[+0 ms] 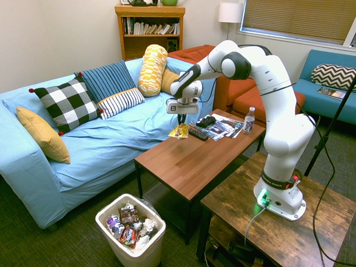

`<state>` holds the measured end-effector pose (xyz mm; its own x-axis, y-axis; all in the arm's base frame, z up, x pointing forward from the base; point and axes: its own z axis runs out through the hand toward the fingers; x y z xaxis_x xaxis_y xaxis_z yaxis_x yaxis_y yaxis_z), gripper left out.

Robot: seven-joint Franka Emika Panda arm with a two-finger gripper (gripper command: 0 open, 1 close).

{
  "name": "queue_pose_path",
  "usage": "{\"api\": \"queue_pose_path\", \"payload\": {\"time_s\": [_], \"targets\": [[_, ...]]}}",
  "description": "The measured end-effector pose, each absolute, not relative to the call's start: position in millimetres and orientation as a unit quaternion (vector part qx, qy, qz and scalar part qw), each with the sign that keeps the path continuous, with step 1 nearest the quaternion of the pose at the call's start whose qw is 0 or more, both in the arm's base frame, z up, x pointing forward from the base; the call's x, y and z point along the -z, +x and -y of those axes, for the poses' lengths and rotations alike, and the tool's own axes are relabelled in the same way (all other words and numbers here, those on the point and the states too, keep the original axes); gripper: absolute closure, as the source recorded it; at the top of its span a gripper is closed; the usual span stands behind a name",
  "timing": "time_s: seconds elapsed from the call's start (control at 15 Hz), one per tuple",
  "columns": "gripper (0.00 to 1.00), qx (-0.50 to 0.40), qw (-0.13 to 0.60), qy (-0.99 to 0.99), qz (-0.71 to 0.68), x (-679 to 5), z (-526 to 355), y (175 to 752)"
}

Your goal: Throw the chip bag in the trash bin

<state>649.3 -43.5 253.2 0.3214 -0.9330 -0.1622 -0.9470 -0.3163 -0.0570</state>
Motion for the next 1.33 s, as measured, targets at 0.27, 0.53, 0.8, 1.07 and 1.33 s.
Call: {"api": "queue_pose_path", "payload": {"time_s": [0.27, 0.53, 0.8, 1.07, 1.33], "targets": [[1.0, -0.027, 0.089, -0.845, -0.526, -329.2, -95.0, 635.7], [1.0, -0.022, 0.082, -0.867, -0.491, -338.3, -212.3, 617.5], [1.0, -0.014, 0.063, -0.889, -0.453, -317.5, -318.5, 598.6], [1.0, -0.027, 0.026, -0.912, -0.409, -255.7, -407.3, 556.3], [0.0, -0.029, -0.011, -0.929, -0.369, -204.1, -460.7, 511.2]]}}
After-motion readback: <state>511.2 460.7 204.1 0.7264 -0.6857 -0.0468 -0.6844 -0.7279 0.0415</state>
